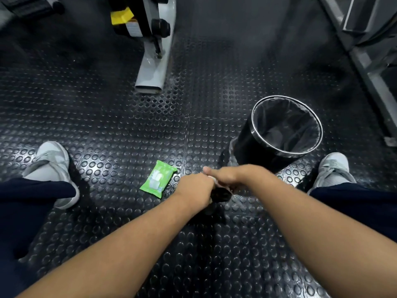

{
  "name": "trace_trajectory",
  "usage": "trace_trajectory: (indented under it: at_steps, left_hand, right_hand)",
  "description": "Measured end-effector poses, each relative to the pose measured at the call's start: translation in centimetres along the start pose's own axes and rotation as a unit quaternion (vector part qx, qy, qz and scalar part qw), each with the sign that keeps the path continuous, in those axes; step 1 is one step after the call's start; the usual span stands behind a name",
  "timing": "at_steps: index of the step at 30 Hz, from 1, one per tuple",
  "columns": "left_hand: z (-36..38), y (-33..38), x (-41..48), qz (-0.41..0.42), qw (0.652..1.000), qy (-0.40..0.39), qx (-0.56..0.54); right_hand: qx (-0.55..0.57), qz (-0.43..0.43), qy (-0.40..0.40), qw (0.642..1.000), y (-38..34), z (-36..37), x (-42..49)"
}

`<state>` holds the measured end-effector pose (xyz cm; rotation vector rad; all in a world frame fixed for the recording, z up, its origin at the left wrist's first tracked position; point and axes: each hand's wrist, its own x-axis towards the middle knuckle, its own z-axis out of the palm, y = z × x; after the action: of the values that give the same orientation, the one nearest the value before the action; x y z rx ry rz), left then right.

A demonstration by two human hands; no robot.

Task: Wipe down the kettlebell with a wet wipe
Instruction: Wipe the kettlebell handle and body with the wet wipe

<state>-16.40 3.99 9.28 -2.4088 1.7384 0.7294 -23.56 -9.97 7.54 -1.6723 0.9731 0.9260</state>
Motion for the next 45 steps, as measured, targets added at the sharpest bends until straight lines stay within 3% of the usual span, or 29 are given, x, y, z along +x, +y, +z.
trace_trajectory:
  at_steps: [4,12,17,22,27,34,45]
  left_hand:
    - [-0.1,0.2,-0.2,-0.003,1.0,0.008,0.009]
    - [0.0,0.1,-0.2,0.007,1.0,0.003,-0.001]
    - [-0.2,0.0,-0.2,0.004,1.0,0.001,0.006]
    - [-0.2,0.1,-0.1,0.006,1.0,0.005,0.012]
    - [-0.2,0.0,-0.1,0.007,1.0,0.005,-0.003]
    - [0.0,-0.3,-0.2,0.013,1.0,0.007,0.001]
    - [-0.2,-0.2,-0.3,0.015,1.0,0.007,-0.013]
  right_hand:
    - [0.021,0.027,0.003,0.999,0.0,-1.3,0.0]
    - [0.029,-0.027,0.013,0.999,1.8,2.0,2.8]
    - [-0.032,0.032,0.003,0.999,0.5,-0.4,1.3]
    - [-0.021,0.043,0.006,0.999,0.6,-0.5,1.7]
    - [0.05,-0.01,0.036,0.998,3.1,2.1,4.9]
    - [-0.038,0.038,0.023,0.998,-0.3,-0.3,0.3]
    - [0.033,-0.002,0.008,0.999,2.3,1.8,3.5]
